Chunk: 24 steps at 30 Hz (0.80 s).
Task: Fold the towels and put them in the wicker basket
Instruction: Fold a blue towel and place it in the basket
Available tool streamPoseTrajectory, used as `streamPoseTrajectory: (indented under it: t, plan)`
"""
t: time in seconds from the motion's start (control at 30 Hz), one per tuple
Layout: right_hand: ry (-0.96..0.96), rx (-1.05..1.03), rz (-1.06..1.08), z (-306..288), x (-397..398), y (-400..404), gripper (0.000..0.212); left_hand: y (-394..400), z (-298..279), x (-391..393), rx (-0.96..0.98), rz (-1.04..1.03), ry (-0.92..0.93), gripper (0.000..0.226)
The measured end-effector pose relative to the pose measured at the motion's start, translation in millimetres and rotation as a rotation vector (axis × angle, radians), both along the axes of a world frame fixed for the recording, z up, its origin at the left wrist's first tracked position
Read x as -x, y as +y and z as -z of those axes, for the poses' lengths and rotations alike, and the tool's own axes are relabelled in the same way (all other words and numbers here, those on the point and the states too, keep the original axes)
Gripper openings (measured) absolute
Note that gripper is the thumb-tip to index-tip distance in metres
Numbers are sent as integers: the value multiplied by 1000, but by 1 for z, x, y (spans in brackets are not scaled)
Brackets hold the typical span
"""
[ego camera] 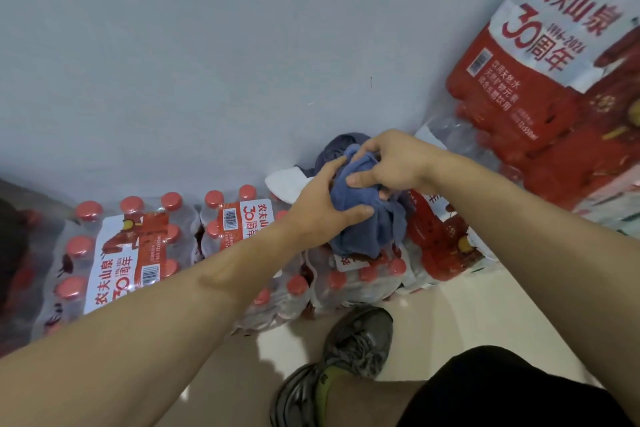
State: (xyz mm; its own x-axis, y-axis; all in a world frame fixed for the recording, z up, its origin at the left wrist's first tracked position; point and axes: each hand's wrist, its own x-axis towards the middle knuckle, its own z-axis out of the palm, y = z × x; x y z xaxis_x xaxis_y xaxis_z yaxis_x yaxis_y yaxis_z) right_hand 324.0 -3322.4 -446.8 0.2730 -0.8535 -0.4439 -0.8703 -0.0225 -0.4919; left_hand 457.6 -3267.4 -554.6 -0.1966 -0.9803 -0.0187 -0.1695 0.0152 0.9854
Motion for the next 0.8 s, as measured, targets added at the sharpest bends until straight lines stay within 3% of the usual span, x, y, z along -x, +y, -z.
streamPoseTrajectory:
  t: [0.13,0.23,0.37,0.53,0.67,0.8]
  plan:
    - [-207,-47,43,-15,-19,11,26,16,-27,-15,-38,1,183,45]
    - [-359,-83,66,-25,-38,24,30,27,-51,-40,22,-71,85,34]
    - [-531,-122,37,-37,-72,38,30,43,-90,-93,102,-44,-177,37]
    - [-607,-173,-119,-50,-115,55,32,61,-130,-161,115,-5,-462,29]
    - [-534,-81,-273,-51,-147,66,30,88,-135,-210,64,-1,-486,31]
    - [-531,-66,-307,-43,-176,77,12,113,-115,-245,22,-101,-477,44]
